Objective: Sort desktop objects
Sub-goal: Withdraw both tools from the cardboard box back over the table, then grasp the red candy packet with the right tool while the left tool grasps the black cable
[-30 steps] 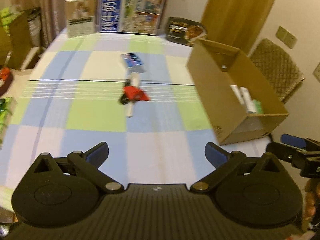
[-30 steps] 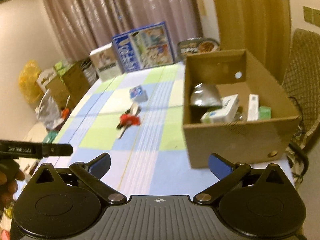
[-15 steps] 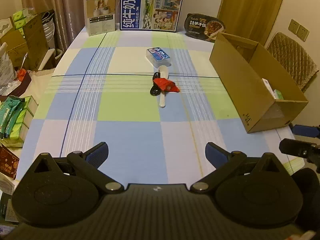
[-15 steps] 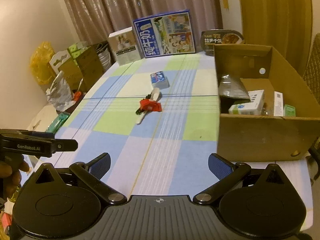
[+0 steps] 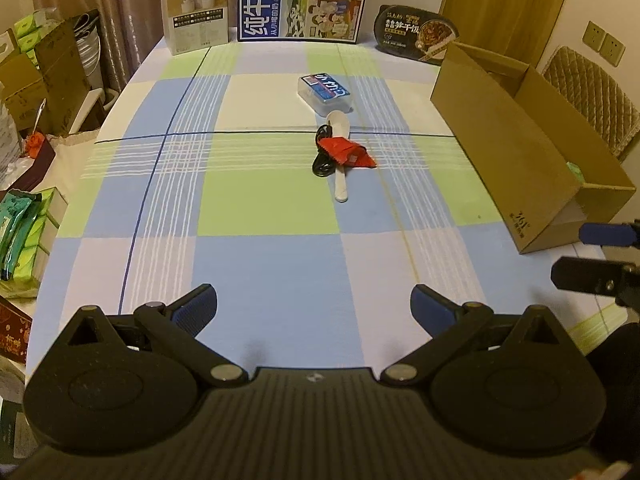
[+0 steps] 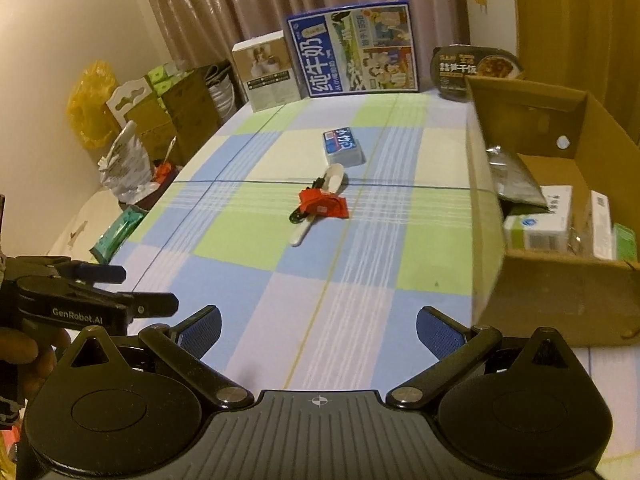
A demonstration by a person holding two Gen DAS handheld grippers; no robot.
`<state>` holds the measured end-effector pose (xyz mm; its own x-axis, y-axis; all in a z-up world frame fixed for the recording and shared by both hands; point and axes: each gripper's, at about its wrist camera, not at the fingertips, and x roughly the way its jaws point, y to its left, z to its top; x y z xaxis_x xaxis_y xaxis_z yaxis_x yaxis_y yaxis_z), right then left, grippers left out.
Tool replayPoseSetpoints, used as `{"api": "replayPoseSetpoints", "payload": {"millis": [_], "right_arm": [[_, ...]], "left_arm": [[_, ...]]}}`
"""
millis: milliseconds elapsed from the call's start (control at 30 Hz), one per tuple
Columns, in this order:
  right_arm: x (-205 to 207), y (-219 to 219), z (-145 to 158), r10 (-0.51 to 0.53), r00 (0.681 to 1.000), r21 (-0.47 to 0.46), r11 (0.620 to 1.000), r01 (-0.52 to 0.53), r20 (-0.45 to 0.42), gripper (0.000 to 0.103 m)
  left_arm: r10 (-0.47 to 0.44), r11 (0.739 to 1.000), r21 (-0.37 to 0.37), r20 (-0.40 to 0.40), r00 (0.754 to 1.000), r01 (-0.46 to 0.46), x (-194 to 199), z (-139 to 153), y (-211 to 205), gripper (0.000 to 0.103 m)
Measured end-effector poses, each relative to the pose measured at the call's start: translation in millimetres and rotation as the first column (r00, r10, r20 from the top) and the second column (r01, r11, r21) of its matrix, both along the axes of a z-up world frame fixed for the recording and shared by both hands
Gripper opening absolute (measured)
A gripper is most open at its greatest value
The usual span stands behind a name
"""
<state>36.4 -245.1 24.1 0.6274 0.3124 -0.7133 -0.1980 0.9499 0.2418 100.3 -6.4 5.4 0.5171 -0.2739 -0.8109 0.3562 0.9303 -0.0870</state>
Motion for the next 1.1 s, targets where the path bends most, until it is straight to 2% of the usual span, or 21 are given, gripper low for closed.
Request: {"api": "replayPoseSetpoints", "payload": {"millis": [567,833,900,967,1100], "right_arm": [[100.5,15.5,-38.3,0.023,0.999,-0.004,1.000,-0.023,-0.028,0.101],[150.8,19.0,-62.4,0.023,0.998,0.003,1.000,-0.023,-0.051,0.101],[163.2,20.1,-67.8,0.015,0.999,0.005,1.000,-0.015,-0.051,0.099],[174.3,21.7,-72.8,0.014,0.999,0.010,1.000,-0.013,-0.052,0.091],[196.3,27.7,-84.8,0.017,0.998,0.026,1.000,-0.015,-0.055,0.086]], "left_arm": [[-0.094,0.993,0.067,0.012,0.995,0.093,81.5,-28.0,-1.5,0.101],[-0.182,0.981,0.066,0.010,0.983,0.181,130.4,-49.3,-11.1,0.101],[-0.206,0.977,0.061,0.011,0.979,0.205,141.5,-54.9,-12.6,0.101],[-0.223,0.973,0.058,0.010,0.975,0.222,153.0,-60.5,-13.8,0.100],[-0.252,0.967,0.054,0.021,0.967,0.251,172.2,-70.5,-16.6,0.100]]}}
